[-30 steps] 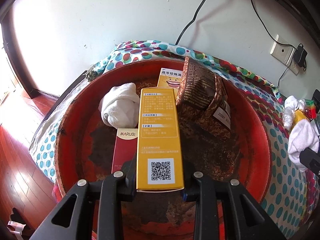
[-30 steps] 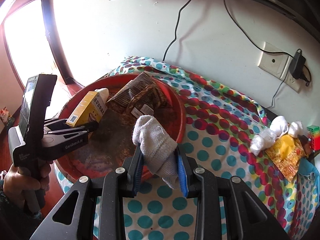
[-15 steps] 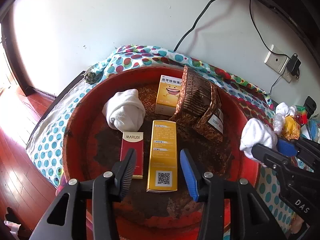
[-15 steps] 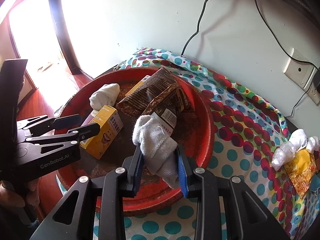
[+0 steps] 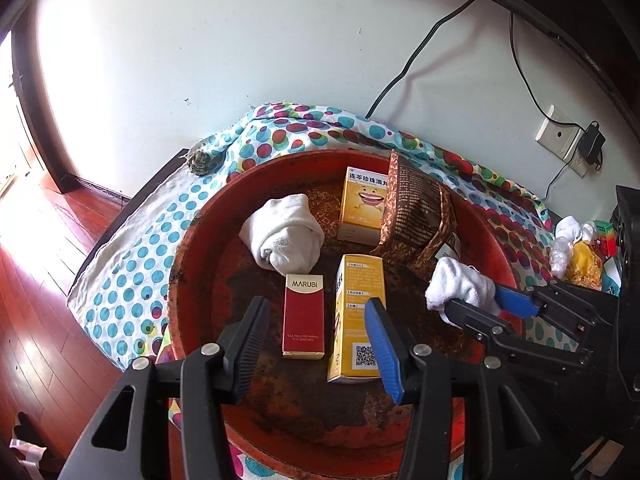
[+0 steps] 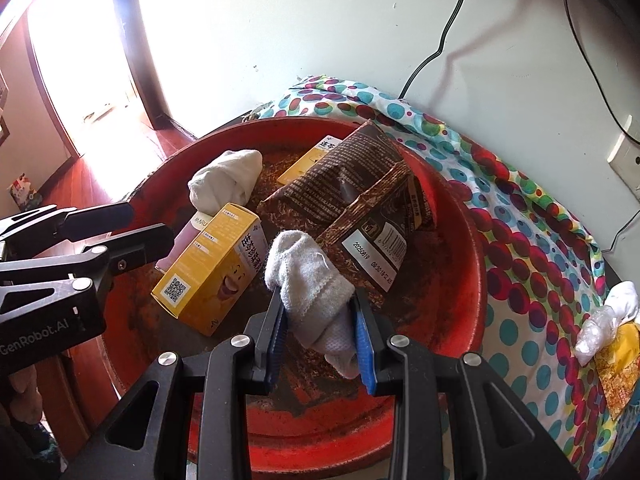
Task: Organize objects
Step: 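Lower the white sock into the red tray and open the right tool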
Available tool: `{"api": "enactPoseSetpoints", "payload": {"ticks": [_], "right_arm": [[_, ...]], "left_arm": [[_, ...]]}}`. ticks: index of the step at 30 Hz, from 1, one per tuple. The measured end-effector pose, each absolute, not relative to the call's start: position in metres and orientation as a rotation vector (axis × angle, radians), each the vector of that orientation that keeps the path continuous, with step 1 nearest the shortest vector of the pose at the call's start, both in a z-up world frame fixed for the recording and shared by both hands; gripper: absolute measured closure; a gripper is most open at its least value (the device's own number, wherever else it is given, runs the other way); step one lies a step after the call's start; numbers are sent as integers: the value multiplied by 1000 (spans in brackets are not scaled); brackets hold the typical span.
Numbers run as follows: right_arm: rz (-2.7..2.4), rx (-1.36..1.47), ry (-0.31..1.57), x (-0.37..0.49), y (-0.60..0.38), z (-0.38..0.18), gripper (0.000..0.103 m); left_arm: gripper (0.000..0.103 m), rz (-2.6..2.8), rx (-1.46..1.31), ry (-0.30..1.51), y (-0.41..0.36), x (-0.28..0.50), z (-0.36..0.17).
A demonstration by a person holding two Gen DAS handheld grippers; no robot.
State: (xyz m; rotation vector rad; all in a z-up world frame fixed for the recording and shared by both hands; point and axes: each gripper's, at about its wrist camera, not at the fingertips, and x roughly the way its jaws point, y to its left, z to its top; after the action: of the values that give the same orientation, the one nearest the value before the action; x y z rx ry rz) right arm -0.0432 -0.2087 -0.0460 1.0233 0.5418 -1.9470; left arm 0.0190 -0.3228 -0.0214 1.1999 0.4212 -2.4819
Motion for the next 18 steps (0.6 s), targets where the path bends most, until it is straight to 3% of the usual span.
{"api": "enactPoseSetpoints", "payload": {"ticks": [14, 16, 18], "right_arm": [[-1933, 1054, 545, -49, -218, -62, 71], [-1932, 1058, 534, -50, -217, -62, 60], [-1945, 1054, 512, -52, -215, -60, 26]], "left_arm": [[52, -2498, 1198, 424, -319, 17, -20], [52, -2495, 1197, 422, -319, 17, -20], [52, -2494, 1201, 427, -320, 17, -20]]}}
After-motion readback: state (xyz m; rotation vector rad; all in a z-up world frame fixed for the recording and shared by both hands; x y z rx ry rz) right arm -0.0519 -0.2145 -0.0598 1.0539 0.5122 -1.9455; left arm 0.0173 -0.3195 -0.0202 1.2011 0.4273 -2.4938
